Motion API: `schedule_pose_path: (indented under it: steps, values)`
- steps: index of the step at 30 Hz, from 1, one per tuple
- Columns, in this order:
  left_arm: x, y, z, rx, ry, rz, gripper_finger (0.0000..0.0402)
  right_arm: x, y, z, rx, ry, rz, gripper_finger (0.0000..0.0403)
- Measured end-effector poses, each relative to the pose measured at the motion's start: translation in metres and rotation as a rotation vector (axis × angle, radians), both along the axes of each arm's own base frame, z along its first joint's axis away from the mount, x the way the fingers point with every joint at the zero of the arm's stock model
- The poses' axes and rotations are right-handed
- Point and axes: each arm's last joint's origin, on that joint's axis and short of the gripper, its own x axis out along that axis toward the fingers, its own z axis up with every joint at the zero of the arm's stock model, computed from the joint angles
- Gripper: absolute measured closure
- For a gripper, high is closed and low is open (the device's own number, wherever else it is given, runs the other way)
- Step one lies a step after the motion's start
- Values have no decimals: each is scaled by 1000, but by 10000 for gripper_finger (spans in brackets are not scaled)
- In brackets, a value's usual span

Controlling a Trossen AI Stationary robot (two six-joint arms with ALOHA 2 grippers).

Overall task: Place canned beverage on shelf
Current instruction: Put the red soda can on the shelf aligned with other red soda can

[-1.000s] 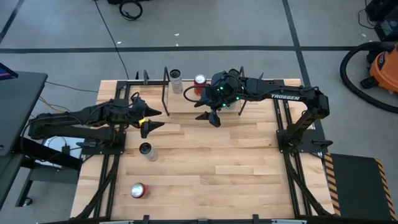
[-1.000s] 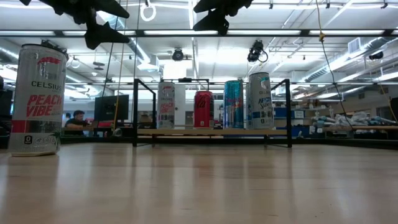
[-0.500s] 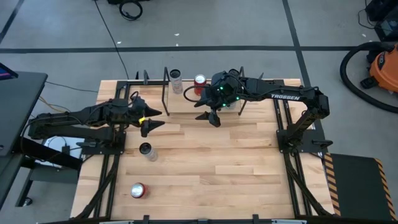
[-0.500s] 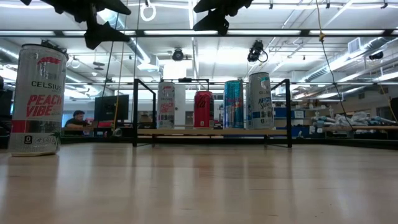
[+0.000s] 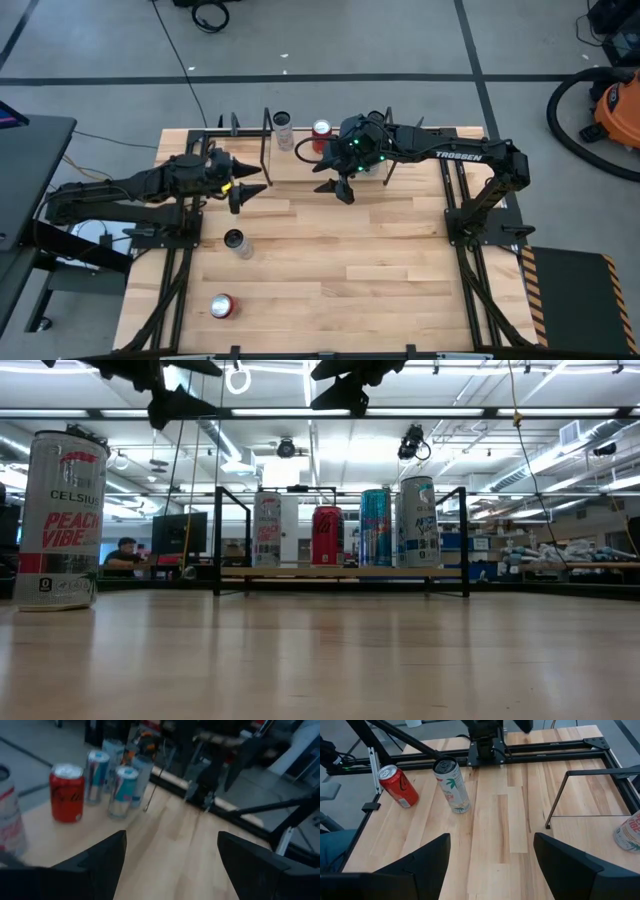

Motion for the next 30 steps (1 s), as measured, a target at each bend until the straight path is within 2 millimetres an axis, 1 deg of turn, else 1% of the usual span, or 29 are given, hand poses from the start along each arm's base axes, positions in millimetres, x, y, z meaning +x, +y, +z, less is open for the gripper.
schedule_pose_path:
  steps: [3, 6, 12, 16, 20, 23, 26, 30]
  values:
    - [1, 0, 4, -11, -44, -8, 88, 0, 0, 0, -2, 0, -3, 108]
    - [1, -1, 4, -92, -64, -17, 88, 0, 0, 0, -1, -1, -4, 108]
    - [3, -7, 10, -183, -135, -135, 88, 0, 0, 0, -2, -1, -3, 108]
    - [2, -13, 14, -197, -133, -204, 88, 0, 0, 0, -2, -1, -3, 108]
    - [0, -23, 19, -209, -62, -260, 88, 0, 0, 0, -2, 0, -3, 108]
    - [1, -32, 23, -238, -5, -306, 88, 0, 0, 0, -2, 0, -3, 108]
    - [8, -43, 24, -264, 52, -350, 88, 0, 0, 0, -1, 1, -3, 108]
    - [16, -56, 19, -307, 188, -379, 88, 0, 0, -1, 2, 8, -4, 108]
